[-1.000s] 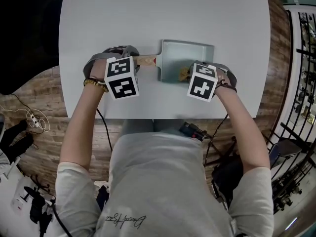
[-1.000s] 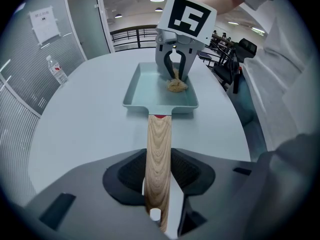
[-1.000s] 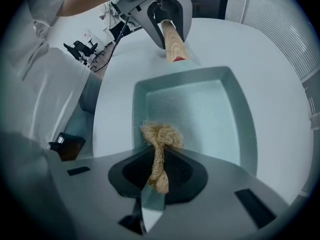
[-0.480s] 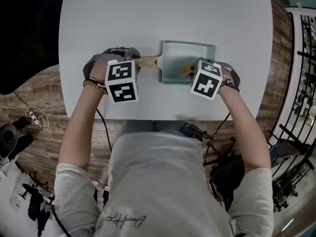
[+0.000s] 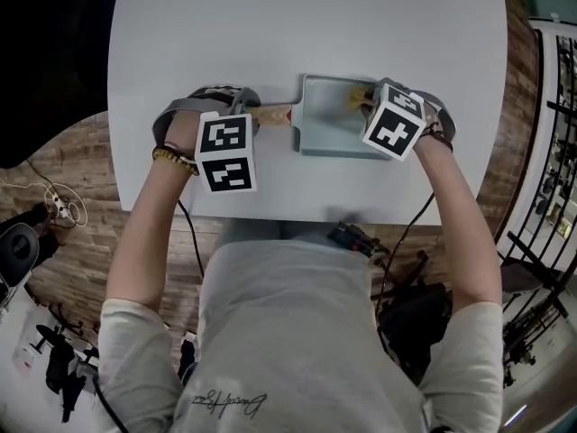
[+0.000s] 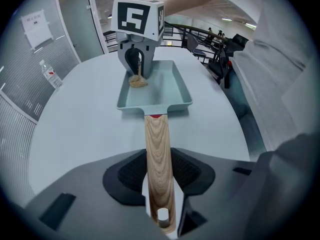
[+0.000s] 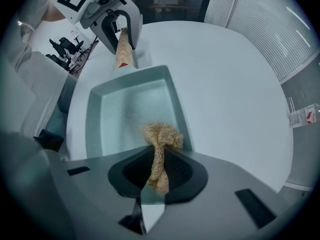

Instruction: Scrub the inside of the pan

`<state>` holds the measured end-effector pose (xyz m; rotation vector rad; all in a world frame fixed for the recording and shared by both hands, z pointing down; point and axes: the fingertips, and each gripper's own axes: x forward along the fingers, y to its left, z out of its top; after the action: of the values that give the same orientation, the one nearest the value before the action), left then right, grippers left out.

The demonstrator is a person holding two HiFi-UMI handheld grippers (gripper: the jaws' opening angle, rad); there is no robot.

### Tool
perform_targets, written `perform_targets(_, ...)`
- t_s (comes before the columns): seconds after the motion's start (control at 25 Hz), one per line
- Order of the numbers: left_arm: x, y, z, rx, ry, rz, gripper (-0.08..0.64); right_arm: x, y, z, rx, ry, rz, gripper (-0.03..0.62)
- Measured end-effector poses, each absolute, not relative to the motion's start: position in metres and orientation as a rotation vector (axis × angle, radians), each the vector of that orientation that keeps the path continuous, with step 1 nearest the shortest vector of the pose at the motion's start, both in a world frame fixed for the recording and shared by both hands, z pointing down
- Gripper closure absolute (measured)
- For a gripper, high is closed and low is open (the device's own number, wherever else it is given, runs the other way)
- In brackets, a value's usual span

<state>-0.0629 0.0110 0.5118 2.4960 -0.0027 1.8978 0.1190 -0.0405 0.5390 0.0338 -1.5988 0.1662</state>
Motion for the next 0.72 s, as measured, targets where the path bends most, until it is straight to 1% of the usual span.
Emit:
perform_targets(0.32,-0.065,0.006,0.515,2.461,-0.071,1.883,0.411,0.119,-0.044,0.541,0.106,-1.618,0.052,0.523)
perform_targets(0.72,-0.068,-0.003,0.519,2.441,-0.085,1.878,0.411,0.126,0.005,0.543,-0.034,-1.568,0.167,0.523)
